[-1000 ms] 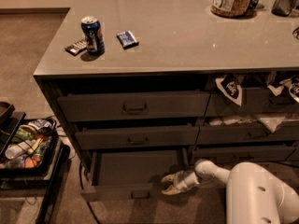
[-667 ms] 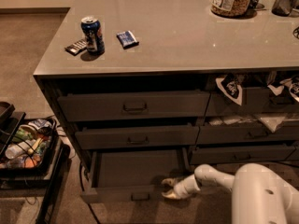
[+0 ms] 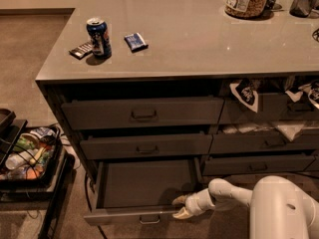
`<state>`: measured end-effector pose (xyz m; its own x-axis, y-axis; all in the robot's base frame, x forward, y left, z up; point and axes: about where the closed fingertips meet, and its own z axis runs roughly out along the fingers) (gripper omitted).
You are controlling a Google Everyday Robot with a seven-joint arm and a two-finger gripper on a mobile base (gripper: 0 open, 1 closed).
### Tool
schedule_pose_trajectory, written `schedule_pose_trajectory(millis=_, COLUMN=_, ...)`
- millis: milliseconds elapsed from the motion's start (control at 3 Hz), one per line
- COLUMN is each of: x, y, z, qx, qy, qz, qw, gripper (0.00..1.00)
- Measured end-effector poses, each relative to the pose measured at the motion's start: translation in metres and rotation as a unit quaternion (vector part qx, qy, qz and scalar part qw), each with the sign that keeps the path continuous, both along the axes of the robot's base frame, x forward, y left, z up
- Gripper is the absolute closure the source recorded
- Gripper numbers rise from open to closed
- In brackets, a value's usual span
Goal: Open bottom drawer
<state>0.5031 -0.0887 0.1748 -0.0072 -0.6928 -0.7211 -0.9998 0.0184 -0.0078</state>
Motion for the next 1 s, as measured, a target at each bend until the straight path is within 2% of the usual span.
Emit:
schedule_pose_trajectory(millis=333, x=-0.037, y=0.009, z=-0.003, qx=0.005, qy=0.025, qz=0.003, qw=0.9997, gripper=1.0)
schedule_pose_trajectory(millis=667, x=-0.037, y=0.005, z=0.0, qx=0.005, qy=0.025, qz=0.003, qw=0.9997, gripper=1.0)
schedule_pose_trajectory(millis=1000, x=-0.056, y=0.011, z=-0.003, qx=0.007, qy=0.034, qz=0.007, qw=0.9994, gripper=1.0)
